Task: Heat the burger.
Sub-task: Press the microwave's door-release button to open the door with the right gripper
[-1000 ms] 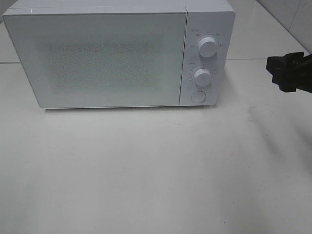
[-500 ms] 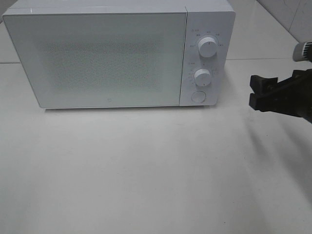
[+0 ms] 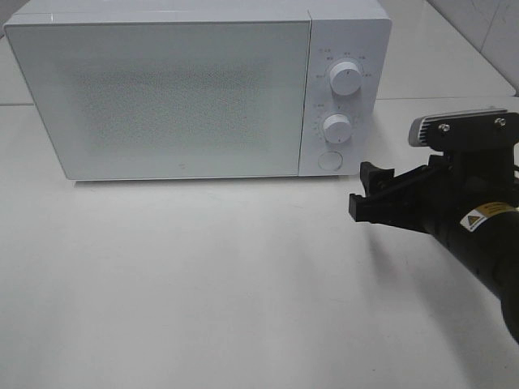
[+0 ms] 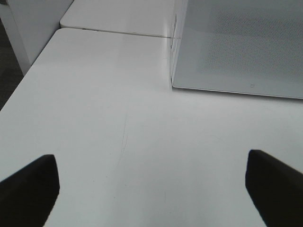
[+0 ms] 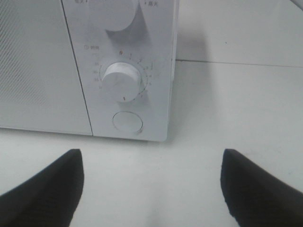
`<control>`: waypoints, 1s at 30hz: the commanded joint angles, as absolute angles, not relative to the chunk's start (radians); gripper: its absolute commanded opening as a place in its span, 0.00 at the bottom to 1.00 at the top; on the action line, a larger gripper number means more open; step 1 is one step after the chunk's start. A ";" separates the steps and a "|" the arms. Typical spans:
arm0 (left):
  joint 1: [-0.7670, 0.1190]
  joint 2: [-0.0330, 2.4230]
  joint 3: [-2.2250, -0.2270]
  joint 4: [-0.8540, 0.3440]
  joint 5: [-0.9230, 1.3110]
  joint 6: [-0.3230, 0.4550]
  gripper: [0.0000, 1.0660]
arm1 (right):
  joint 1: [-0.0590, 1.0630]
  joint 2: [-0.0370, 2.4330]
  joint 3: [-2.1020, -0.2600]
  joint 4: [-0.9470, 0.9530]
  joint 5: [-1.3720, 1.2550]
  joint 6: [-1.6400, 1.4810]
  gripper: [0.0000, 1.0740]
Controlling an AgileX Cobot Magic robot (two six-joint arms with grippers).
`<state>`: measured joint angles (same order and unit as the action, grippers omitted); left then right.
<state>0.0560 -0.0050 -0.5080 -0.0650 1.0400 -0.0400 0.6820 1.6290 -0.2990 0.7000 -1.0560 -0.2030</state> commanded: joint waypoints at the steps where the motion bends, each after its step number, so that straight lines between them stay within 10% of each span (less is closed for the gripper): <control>1: 0.060 -0.024 -0.503 -0.068 1.035 -0.042 0.94 | 0.777 1.669 -0.336 0.822 -1.086 -0.268 0.71; 19: 0.060 -0.024 -0.503 -0.068 1.035 -0.042 0.94 | 0.854 1.703 -0.397 0.896 -1.058 -0.144 0.66; 30: 0.060 -0.024 -0.503 -0.068 1.035 -0.042 0.94 | 0.854 1.703 -0.397 0.936 -1.035 0.669 0.37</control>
<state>0.0560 -0.0050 -0.5080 -0.0650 1.0400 -0.0400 0.8500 1.7060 -0.3870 0.9380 -1.0530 0.4550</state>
